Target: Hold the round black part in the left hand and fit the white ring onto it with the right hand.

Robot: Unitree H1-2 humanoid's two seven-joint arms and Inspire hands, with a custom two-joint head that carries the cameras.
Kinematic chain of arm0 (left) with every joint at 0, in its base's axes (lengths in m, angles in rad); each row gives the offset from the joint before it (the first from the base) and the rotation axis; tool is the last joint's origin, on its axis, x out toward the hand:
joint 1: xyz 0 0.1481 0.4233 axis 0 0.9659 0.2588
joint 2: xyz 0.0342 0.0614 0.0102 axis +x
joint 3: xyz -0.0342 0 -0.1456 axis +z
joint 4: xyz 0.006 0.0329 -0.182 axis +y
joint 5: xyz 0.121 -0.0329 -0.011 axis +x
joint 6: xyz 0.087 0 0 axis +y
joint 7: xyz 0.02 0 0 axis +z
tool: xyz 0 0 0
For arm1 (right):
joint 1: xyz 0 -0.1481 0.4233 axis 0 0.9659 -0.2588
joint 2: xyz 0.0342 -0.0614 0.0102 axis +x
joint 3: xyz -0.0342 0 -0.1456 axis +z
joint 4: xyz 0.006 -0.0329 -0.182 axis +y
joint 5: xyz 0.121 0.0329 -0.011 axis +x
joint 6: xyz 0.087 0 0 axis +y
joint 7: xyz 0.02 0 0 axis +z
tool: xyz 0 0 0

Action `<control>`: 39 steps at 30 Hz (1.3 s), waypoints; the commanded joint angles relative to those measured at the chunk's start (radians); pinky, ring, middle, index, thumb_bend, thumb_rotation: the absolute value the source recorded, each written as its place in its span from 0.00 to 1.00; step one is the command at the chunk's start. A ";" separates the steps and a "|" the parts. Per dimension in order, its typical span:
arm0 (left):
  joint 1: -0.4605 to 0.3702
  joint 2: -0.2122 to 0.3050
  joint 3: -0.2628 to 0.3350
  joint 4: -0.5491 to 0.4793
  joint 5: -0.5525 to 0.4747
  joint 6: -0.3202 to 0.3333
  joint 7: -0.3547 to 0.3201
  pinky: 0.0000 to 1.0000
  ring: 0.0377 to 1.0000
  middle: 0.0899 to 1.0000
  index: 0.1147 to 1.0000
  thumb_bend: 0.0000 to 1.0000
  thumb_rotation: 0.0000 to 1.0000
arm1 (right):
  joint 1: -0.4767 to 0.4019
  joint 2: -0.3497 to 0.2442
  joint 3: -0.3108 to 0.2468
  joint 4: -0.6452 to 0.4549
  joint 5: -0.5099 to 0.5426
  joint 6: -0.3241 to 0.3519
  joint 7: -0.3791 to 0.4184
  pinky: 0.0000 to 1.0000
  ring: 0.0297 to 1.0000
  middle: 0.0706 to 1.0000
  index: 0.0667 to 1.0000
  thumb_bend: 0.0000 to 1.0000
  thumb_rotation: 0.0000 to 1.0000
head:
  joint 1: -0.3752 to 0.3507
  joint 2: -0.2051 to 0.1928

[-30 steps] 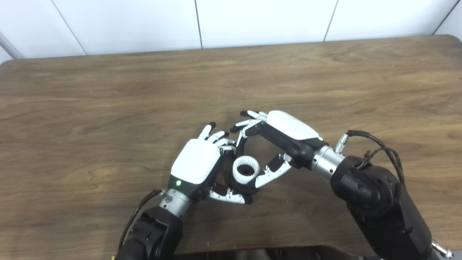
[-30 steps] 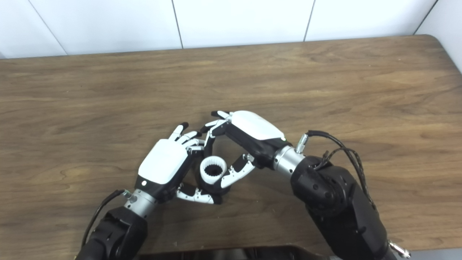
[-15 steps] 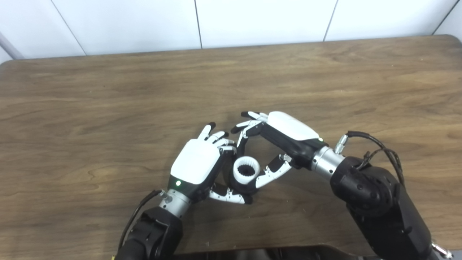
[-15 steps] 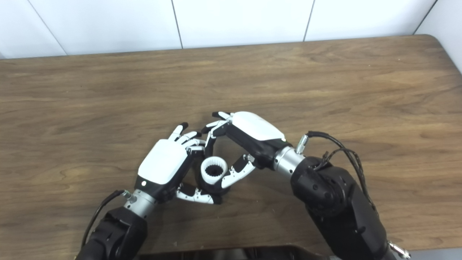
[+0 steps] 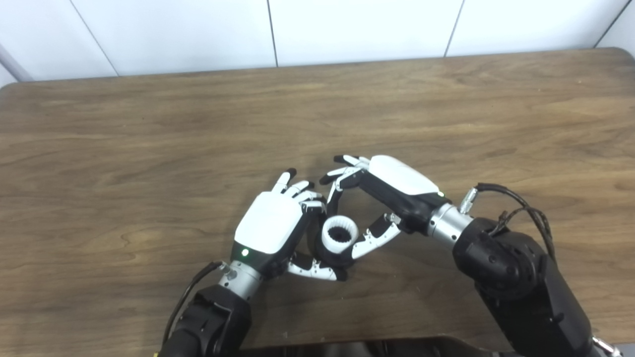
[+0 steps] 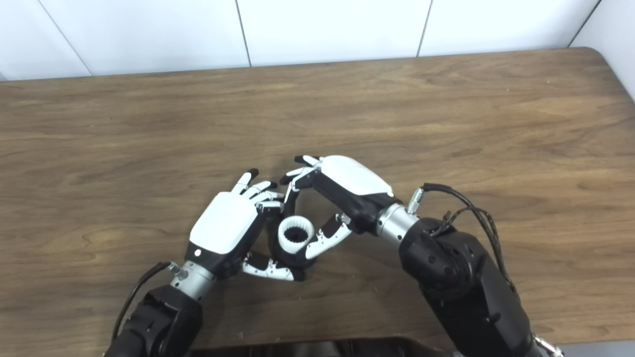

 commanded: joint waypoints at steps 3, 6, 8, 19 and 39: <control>0.005 0.004 -0.004 -0.015 0.003 -0.015 -0.001 1.00 0.87 0.73 0.42 0.52 0.06 | -0.011 0.000 -0.002 -0.010 0.002 -0.048 -0.023 1.00 0.98 0.81 0.45 0.52 0.13 | 0.000 0.000; 0.003 0.004 -0.004 -0.012 0.003 -0.017 0.000 1.00 0.87 0.73 0.42 0.52 0.06 | -0.005 0.001 -0.005 -0.005 0.004 -0.052 -0.028 1.00 0.98 0.81 0.45 0.52 0.13 | -0.006 0.000; 0.003 0.004 -0.004 -0.014 0.002 -0.015 -0.005 1.00 0.87 0.73 0.42 0.52 0.06 | -0.003 0.002 -0.005 -0.004 0.000 -0.052 -0.027 1.00 0.98 0.81 0.45 0.52 0.13 | -0.007 -0.001; 0.005 0.001 -0.004 -0.014 0.003 -0.015 -0.001 1.00 0.87 0.73 0.42 0.52 0.06 | 0.008 0.003 -0.005 0.005 0.002 -0.072 -0.042 1.00 0.99 0.81 0.45 0.52 0.13 | -0.009 -0.002; 0.005 -0.004 -0.003 -0.012 0.007 -0.011 -0.003 1.00 0.87 0.74 0.42 0.52 0.06 | 0.002 0.002 -0.002 0.004 -0.017 -0.062 -0.028 1.00 0.99 0.82 0.55 0.96 0.19 | -0.015 -0.007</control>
